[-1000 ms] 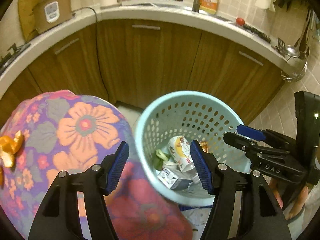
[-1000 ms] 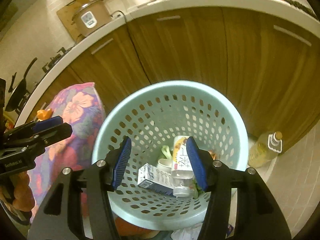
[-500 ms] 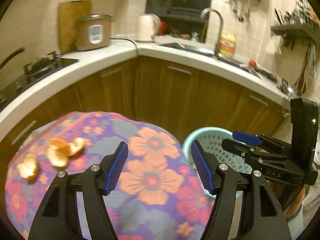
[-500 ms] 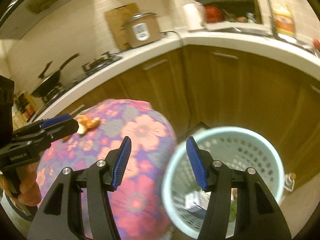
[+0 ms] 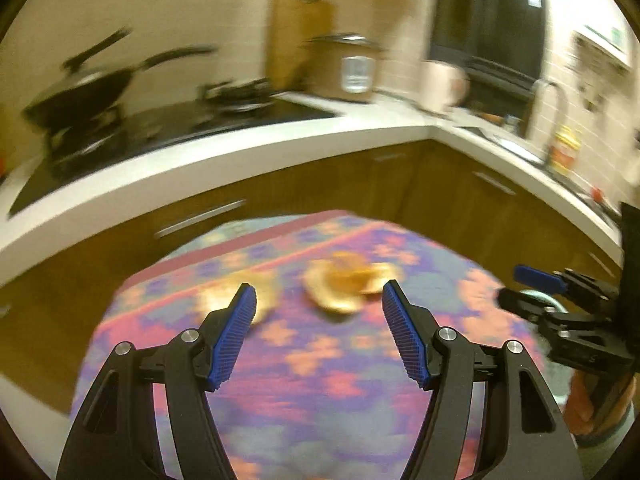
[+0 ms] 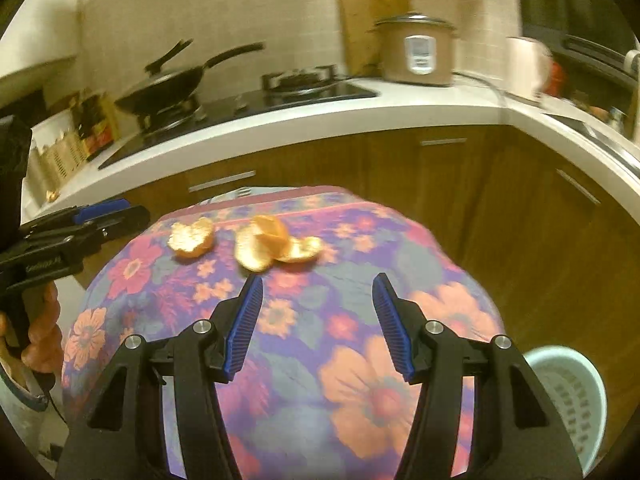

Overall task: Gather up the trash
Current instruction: 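Move both open tools back toward the orange peels on the table, then grasp a large orange peel with the left tool while the right tool grasps another peel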

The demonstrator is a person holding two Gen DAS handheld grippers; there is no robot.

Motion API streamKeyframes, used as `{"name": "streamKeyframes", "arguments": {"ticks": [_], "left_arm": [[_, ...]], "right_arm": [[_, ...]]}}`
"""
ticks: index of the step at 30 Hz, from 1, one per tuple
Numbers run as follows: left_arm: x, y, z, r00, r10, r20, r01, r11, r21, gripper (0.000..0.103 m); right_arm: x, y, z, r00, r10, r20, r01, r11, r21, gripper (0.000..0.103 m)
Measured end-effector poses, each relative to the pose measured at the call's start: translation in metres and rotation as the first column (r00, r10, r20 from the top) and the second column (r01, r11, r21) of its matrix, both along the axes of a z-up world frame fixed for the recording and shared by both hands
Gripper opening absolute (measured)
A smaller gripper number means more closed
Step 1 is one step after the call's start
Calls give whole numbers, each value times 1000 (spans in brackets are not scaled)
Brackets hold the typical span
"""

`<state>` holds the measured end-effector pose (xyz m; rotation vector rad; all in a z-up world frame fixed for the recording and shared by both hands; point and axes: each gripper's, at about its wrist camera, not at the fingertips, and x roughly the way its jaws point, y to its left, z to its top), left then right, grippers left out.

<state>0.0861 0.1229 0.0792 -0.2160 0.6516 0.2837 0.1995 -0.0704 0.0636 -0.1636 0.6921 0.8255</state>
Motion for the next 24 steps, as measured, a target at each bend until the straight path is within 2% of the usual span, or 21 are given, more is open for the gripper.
{"name": "streamKeyframes", "arguments": {"ticks": [4, 9, 13, 19, 21, 23, 24], "left_arm": [[1, 54, -26, 993, 115, -38, -117, 991, -64, 64], [18, 87, -57, 982, 166, -88, -177, 975, -134, 64], [29, 97, -78, 977, 181, -113, -200, 963, -181, 64], [37, 102, -103, 971, 192, -144, -220, 952, -212, 61], [39, 102, -106, 970, 190, -153, -219, 953, -211, 56], [41, 100, -107, 968, 193, -160, -222, 957, -187, 42], [42, 98, -107, 969, 187, -163, -216, 959, -185, 35]], "right_arm": [[13, 44, -11, 999, 39, 6, -39, 999, -35, 53], [27, 88, -26, 997, 77, 16, -76, 995, -71, 53], [36, 112, -42, 996, 86, 25, -83, 991, -103, 53], [48, 128, -60, 995, 98, 8, -96, 987, -132, 53], [52, 133, -67, 995, 94, -13, -95, 985, -146, 53], [54, 133, -69, 995, 95, -25, -97, 985, -145, 34], [54, 132, -69, 995, 98, -31, -101, 986, -133, 29]]}}
